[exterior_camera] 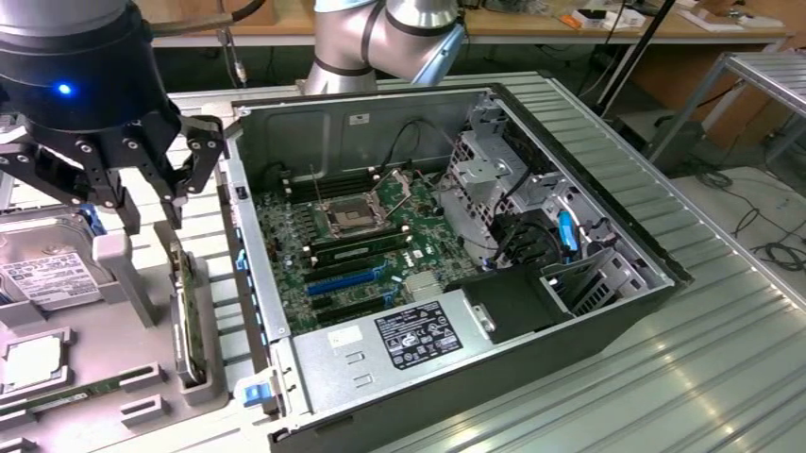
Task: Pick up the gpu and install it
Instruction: 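Pick up the gpu and move the gpu toward the slot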
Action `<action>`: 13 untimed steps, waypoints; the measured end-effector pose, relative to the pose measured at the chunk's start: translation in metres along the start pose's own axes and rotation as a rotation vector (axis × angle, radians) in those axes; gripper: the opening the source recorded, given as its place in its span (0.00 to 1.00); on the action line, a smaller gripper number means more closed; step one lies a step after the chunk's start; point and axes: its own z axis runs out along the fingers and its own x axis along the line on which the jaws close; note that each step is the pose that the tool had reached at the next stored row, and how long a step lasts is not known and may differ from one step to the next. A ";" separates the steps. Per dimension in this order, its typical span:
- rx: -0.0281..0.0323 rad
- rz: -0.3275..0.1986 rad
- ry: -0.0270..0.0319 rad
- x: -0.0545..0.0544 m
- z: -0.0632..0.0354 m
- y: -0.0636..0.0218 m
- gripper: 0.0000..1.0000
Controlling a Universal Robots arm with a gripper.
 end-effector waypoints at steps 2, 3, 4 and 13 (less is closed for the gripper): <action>-0.0001 0.000 -0.0001 0.000 0.0030 -0.0009 0.38; -0.0001 0.000 -0.0001 0.001 0.0057 -0.0023 0.38; -0.0001 0.000 -0.0001 0.001 0.0074 -0.0032 0.38; 0.0000 0.000 0.0000 0.002 0.0292 -0.0148 0.38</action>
